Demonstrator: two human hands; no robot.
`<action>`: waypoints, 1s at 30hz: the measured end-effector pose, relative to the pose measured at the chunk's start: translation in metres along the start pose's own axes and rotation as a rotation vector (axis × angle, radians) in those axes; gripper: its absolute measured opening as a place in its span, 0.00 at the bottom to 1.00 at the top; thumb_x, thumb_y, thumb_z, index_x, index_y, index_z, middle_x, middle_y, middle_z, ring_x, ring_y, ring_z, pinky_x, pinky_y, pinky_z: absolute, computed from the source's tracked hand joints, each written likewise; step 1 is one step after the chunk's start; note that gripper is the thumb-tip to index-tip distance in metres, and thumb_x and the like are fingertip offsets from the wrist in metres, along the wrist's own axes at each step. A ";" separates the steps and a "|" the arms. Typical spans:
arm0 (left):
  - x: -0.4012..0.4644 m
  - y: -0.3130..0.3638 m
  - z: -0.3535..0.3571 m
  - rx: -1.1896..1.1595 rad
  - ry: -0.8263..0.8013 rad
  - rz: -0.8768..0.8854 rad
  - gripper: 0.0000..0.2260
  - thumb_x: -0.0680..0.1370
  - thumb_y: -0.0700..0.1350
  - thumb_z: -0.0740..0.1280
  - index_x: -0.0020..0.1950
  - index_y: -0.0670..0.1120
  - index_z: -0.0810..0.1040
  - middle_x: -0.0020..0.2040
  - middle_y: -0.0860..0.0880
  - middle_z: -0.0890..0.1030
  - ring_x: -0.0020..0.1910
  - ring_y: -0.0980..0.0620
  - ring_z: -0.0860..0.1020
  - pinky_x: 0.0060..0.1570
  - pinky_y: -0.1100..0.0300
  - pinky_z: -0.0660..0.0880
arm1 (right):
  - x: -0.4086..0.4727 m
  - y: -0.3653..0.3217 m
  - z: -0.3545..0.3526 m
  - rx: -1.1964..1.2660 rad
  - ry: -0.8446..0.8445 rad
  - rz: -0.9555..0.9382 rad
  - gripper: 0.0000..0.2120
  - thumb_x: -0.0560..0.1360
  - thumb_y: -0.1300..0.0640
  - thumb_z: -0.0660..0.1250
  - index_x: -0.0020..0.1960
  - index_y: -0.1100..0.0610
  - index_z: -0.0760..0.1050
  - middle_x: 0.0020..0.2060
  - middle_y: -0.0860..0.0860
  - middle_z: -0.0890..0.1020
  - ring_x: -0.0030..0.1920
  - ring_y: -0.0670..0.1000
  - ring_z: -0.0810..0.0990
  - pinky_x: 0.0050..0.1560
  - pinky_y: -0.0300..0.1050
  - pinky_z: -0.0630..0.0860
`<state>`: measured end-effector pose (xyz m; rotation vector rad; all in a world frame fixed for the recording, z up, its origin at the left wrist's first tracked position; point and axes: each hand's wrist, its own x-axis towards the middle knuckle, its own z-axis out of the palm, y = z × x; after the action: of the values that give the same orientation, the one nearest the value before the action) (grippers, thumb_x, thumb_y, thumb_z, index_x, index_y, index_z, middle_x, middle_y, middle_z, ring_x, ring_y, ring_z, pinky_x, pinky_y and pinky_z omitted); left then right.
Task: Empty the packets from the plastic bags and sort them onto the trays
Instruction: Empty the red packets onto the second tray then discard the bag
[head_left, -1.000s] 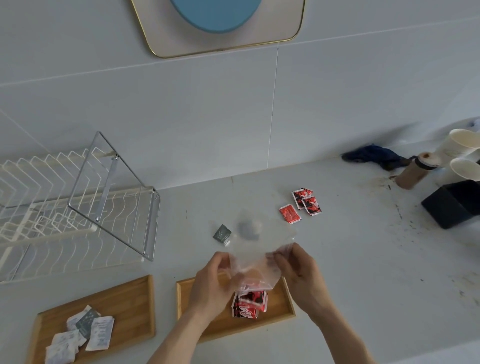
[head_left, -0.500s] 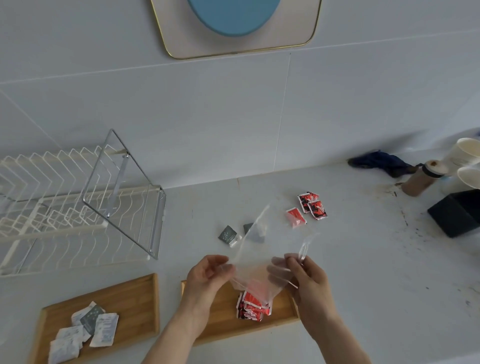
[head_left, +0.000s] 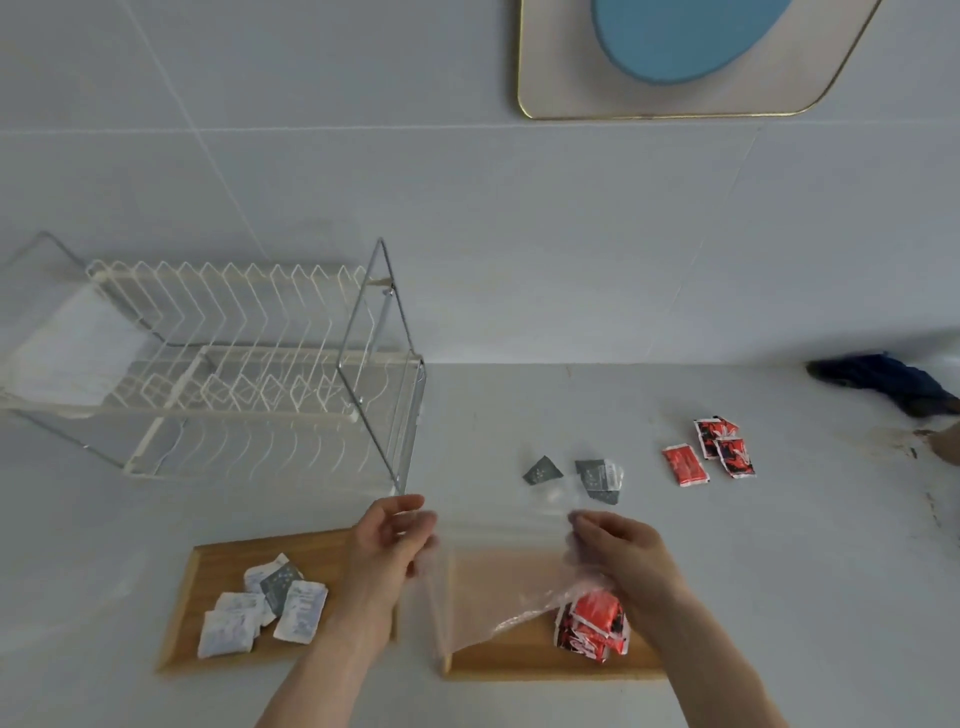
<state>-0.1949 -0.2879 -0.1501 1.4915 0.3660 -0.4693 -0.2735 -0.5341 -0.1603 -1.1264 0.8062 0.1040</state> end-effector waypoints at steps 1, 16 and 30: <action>0.003 0.001 -0.009 -0.001 0.056 0.021 0.09 0.75 0.38 0.74 0.53 0.47 0.80 0.44 0.45 0.83 0.37 0.52 0.82 0.39 0.55 0.72 | 0.000 0.002 0.011 -0.004 0.014 0.002 0.08 0.77 0.66 0.71 0.55 0.68 0.82 0.36 0.59 0.85 0.36 0.56 0.84 0.36 0.47 0.82; 0.017 0.018 -0.241 -0.003 0.057 -0.271 0.18 0.68 0.33 0.72 0.56 0.44 0.79 0.46 0.46 0.86 0.37 0.48 0.83 0.39 0.53 0.79 | -0.010 0.063 0.259 -0.261 -0.015 0.080 0.05 0.80 0.63 0.67 0.52 0.63 0.81 0.39 0.59 0.85 0.34 0.57 0.84 0.25 0.40 0.76; 0.060 0.025 -0.446 0.313 0.460 -0.040 0.08 0.79 0.44 0.65 0.53 0.57 0.77 0.37 0.53 0.84 0.41 0.48 0.84 0.45 0.46 0.81 | -0.004 0.138 0.476 -0.841 -0.081 -0.205 0.20 0.76 0.58 0.72 0.64 0.46 0.71 0.52 0.49 0.81 0.43 0.53 0.85 0.50 0.61 0.84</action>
<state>-0.1070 0.1530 -0.1835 1.9016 0.7094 -0.2143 -0.0914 -0.0732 -0.1744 -1.9760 0.5689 0.3345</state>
